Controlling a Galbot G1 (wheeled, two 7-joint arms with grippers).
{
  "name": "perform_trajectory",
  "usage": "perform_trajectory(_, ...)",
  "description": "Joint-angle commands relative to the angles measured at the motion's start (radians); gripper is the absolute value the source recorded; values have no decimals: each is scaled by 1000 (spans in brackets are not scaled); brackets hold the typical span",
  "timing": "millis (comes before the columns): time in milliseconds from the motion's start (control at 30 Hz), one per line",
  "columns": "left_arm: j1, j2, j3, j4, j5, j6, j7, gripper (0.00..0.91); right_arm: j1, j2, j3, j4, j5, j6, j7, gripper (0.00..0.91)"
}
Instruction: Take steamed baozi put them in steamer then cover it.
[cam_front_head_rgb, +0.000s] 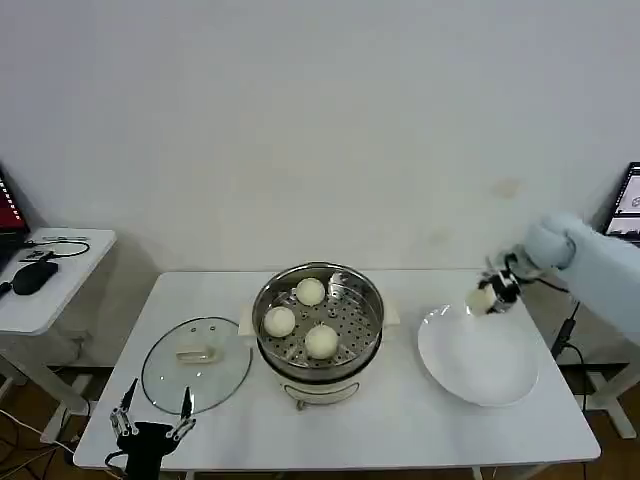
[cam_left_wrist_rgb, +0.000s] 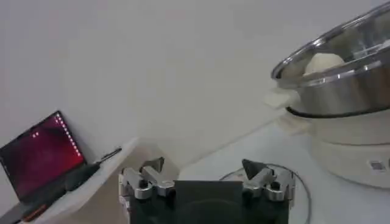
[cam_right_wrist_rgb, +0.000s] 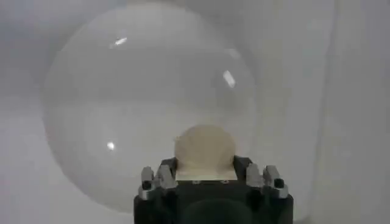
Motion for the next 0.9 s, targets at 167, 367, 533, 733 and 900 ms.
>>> perform_trajectory(167, -12, -2, 0, 4, -2, 2, -1, 907, 352, 200, -254, 171, 290, -138, 58, 625)
perform_trajectory(367, -19, -9, 1, 2, -2, 2, -1, 907, 350, 309, -289, 177, 383, -211, 120, 635)
perform_trajectory(533, -20, -10, -2, 4, -5, 1, -3, 907, 340, 388, -303, 175, 506, -297, 174, 625)
perform_trajectory(733, -27, -13, -6, 6, -9, -1, -5, 907, 334, 451, -364, 173, 580, -337, 203, 635)
perform_trajectory(900, -30, -18, -3, 8, -10, -1, -6, 907, 304, 472, -374, 163, 607, -374, 224, 635)
